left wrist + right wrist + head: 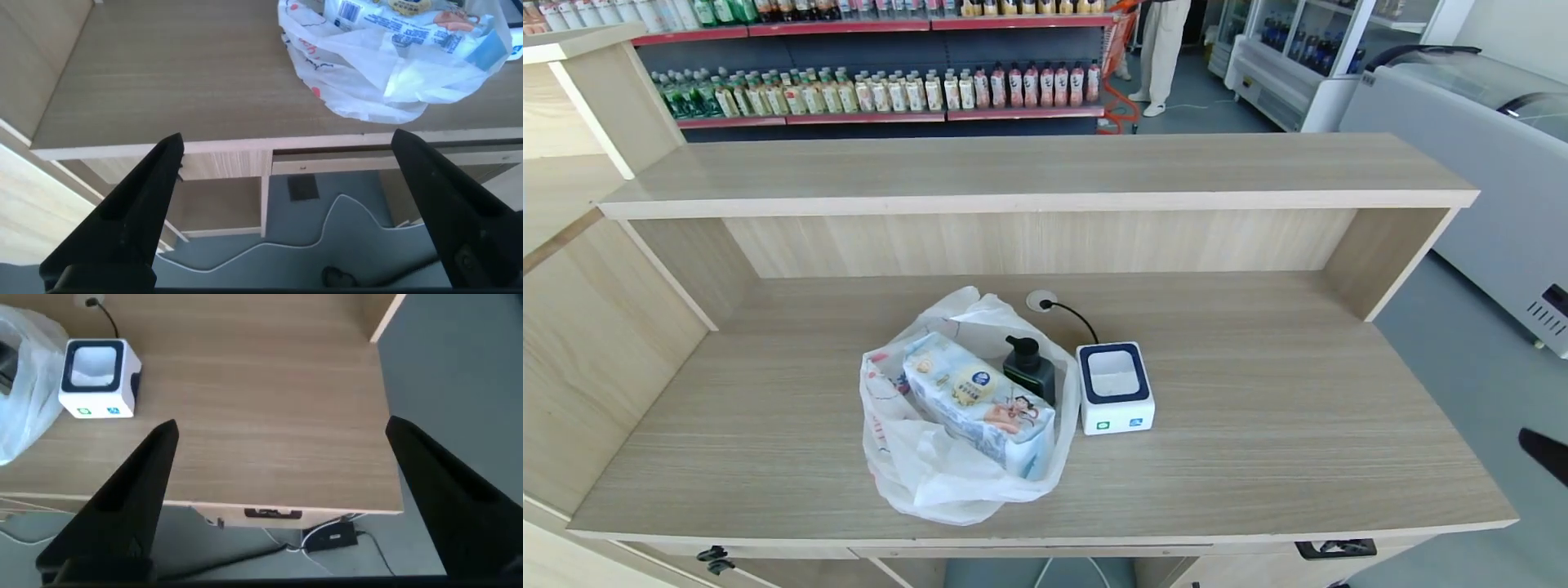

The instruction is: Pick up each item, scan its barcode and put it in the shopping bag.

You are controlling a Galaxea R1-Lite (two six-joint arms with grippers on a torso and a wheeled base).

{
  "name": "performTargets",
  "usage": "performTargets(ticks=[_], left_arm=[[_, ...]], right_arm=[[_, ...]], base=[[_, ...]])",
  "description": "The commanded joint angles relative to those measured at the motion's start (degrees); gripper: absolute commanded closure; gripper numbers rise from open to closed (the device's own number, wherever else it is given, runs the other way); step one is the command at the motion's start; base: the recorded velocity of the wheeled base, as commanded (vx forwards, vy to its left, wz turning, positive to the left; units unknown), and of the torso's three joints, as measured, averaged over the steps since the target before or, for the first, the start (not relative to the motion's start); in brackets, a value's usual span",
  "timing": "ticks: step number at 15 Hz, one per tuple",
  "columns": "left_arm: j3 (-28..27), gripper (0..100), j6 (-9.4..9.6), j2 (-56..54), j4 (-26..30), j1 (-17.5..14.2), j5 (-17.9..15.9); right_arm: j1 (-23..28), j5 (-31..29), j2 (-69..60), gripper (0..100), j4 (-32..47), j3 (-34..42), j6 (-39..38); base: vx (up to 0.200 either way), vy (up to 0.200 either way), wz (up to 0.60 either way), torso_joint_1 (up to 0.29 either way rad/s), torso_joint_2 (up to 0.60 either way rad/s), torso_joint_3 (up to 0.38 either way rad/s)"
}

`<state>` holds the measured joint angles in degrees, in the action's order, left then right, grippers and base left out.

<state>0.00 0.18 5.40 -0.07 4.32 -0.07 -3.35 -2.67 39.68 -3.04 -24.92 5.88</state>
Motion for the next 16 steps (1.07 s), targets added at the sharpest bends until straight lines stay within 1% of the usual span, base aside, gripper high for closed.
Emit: performTargets(ticks=[1,2,4,7,11,16], left_arm=[[0.00,0,-0.01,0.05,-0.01,-0.01,-0.01],[0.00,0,-0.01,0.05,-0.01,-0.01,-0.01],[0.00,0,-0.01,0.05,-0.01,-0.01,-0.01],[0.00,0,-0.01,0.05,-0.01,-0.01,-0.01],[0.00,0,-0.01,0.05,-0.01,-0.01,-0.01],[0.00,0,-0.01,0.05,-0.01,-0.01,-0.01]], right_arm=[[4.49,-0.23,-27.20,0,-1.97,24.92,-5.44],[4.23,2.23,-30.36,0,-0.57,24.92,-6.75],[4.23,8.38,-36.87,0,0.05,24.83,-6.58],[3.44,8.29,-39.68,0,-0.39,24.92,-6.75],[3.44,5.57,-39.68,0,-1.27,24.92,-6.93],[3.44,5.13,-39.59,0,-3.20,24.92,-6.58]], base=[[0.000,0.000,0.00,0.000,0.00,0.000],[0.000,0.000,0.00,0.000,0.00,0.000],[0.000,0.000,0.00,0.000,0.00,0.000],[0.000,0.000,0.00,0.000,0.00,0.000],[0.000,0.000,0.00,0.000,0.00,0.000],[0.000,0.000,0.00,0.000,0.00,0.000]])
